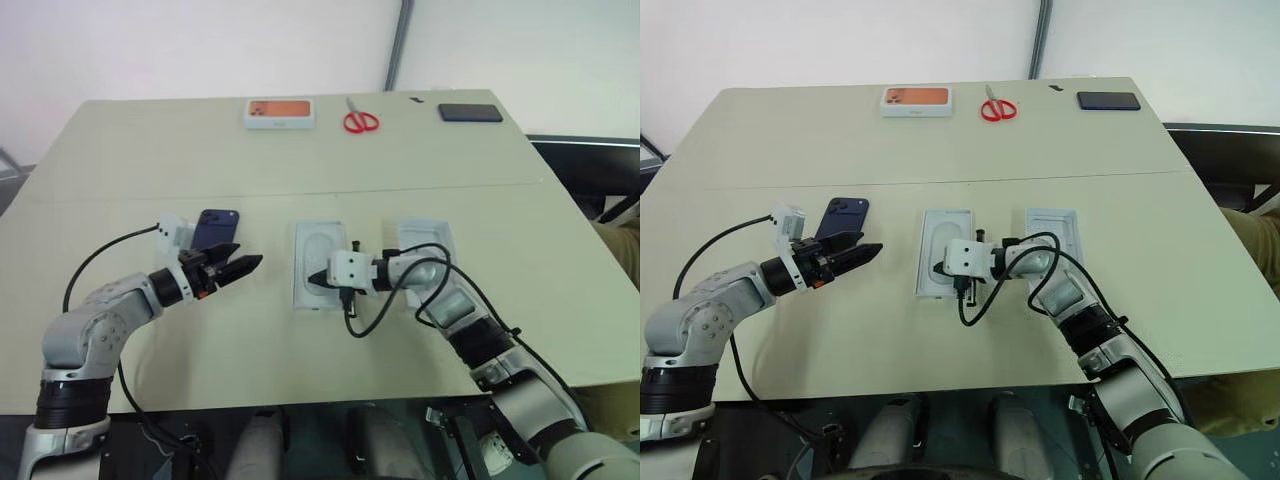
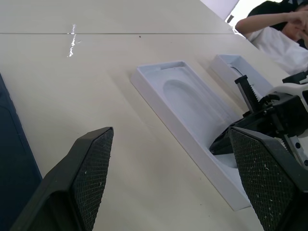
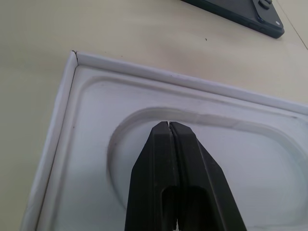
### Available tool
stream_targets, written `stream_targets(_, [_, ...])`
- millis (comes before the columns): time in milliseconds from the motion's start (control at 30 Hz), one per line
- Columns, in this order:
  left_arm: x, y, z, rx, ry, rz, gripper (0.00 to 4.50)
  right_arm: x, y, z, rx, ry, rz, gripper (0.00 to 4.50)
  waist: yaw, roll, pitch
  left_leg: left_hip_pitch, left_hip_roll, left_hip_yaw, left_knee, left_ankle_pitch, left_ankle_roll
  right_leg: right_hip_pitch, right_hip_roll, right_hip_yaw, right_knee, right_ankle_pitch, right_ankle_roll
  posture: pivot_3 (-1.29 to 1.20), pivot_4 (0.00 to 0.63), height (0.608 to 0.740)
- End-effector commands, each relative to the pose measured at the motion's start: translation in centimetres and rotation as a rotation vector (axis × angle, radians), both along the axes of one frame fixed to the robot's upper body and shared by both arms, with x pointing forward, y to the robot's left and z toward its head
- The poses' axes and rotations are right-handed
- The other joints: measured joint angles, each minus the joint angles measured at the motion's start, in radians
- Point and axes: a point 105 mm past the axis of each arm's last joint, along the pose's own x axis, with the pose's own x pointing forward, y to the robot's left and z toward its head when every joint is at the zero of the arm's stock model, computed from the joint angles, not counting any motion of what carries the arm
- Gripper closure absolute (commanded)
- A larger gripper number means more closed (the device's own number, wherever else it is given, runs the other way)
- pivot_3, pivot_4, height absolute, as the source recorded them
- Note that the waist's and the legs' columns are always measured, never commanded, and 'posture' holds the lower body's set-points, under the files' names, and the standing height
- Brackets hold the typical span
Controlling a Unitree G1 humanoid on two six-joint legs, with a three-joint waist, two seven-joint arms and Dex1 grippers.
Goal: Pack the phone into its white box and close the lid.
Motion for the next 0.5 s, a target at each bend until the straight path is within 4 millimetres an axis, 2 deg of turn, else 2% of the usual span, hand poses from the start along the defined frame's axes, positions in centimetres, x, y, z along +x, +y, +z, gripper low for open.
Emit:
stream_targets(33, [0.2, -0.1, 1.0, 0.005, -0.043, 0.003, 0.46, 0.4, -0.4, -0.4, -0.035, -0.026, -0.013, 4.46, 0.000, 0.000, 0.000, 0.000, 0.000, 0.000, 0.000, 0.000, 0.000, 0.000, 0.000, 0.000, 0.000, 0.000, 0.000, 0.00, 0.150, 0.740])
stream_targets(200, [0.3, 0.0, 1.1, -0.009, -0.036, 0.007, 0.46, -0.2, -0.1, 0.2, 0.008, -0.007, 0.020, 4.46, 0.000, 0.000, 0.000, 0.000, 0.000, 0.000, 0.000, 0.000, 0.000, 0.001, 0.000, 0.000, 0.000, 0.000, 0.000, 0.00, 0.150, 0.740])
stream_targets(300, [0.5, 0.9, 0.6, 0.012, -0.009, 0.030, 0.46, -1.0, 0.8, 2.1, 0.117, 0.058, 0.044, 4.46, 0.000, 0.000, 0.000, 0.000, 0.000, -0.001, 0.000, 0.000, 0.000, 0.001, 0.000, 0.000, 0.000, 0.000, 0.000, 0.00, 0.150, 0.740])
stream_targets(500, [1.6, 4.1, 1.2, -0.019, 0.044, 0.136, 0.46, 1.5, 0.7, 5.6, 0.229, 0.008, -0.078, 4.46, -0.003, 0.000, 0.000, 0.000, 0.000, -0.001, 0.000, 0.000, 0.000, -0.001, 0.001, -0.001, 0.002, 0.000, 0.000, 0.00, 0.150, 0.740])
